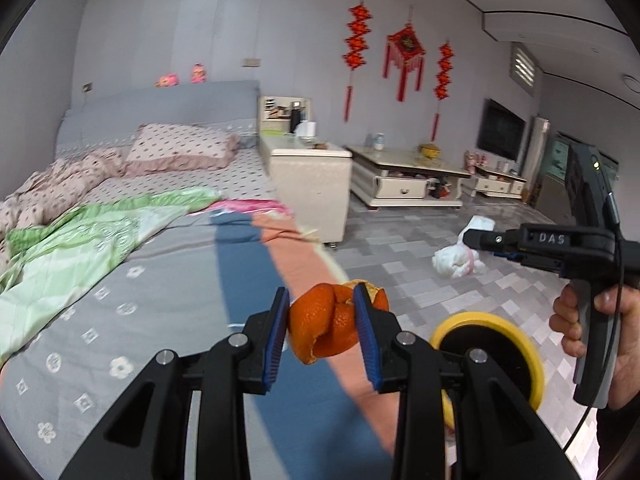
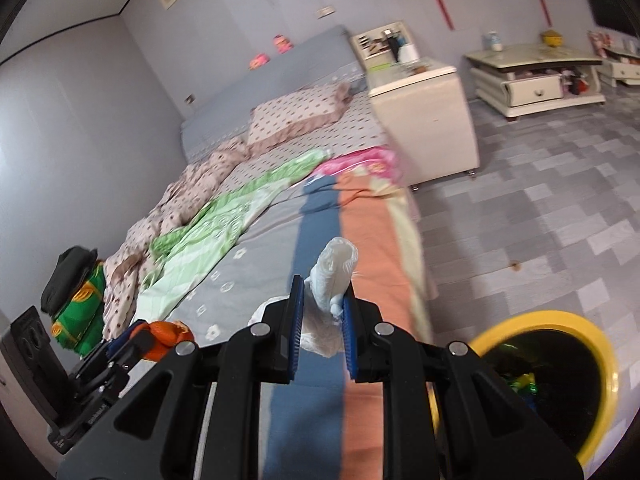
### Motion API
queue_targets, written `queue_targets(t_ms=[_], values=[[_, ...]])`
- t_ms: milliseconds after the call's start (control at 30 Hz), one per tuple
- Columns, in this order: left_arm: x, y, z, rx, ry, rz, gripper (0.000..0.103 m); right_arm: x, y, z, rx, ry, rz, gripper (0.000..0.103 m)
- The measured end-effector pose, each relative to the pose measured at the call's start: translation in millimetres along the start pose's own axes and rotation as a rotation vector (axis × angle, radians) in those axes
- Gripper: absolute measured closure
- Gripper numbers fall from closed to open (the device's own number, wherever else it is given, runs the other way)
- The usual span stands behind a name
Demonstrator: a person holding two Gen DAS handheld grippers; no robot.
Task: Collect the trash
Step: 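Carry the orange peel and white tissue over the yellow-rimmed bin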
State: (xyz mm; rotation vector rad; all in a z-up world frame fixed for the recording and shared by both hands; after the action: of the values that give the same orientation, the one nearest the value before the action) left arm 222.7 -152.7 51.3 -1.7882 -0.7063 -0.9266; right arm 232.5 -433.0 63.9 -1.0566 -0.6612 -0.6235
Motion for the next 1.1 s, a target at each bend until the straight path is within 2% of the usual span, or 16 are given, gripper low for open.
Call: queue_targets(t_ms=[233,433,733,900,1100], values=[[-5,19,-61,-0.074,0.056,0.025,0.072,-9,-40,-65,-0.098,0.052,-0.019,0.086],[-19,45,-97,-0.103,0.088,0.070,0.072,-25,-59,-101,-0.180,0.070,-0.036,0.086],[-45,84,-126,-0.140,0.117,0.145,0.072,-54,-71,-143,-0.306,0.053,-0.049,0.086],[-61,106,-136,-0.159,0.117,0.192,0.072,-68,-66,-159,-0.349,0.039,-0.030,0.086],[-87,133,-147,-0.173,0.115,0.254,0.072,-89,-58,-182,-0.358,0.067,0.000,0.085]])
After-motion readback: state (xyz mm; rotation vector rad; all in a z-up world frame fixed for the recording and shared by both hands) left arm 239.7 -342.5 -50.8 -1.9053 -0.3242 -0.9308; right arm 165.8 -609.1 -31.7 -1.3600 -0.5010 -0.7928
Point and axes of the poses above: each gripper's, at about its wrist camera, not at the fingertips, and y roughly the way its jaws point, z to its left, x to its top, the point moved 5 cm from there along y, roughly the way its jaws point, and after that the axes turned 9 degrees about -y, right-handed, at the moved point
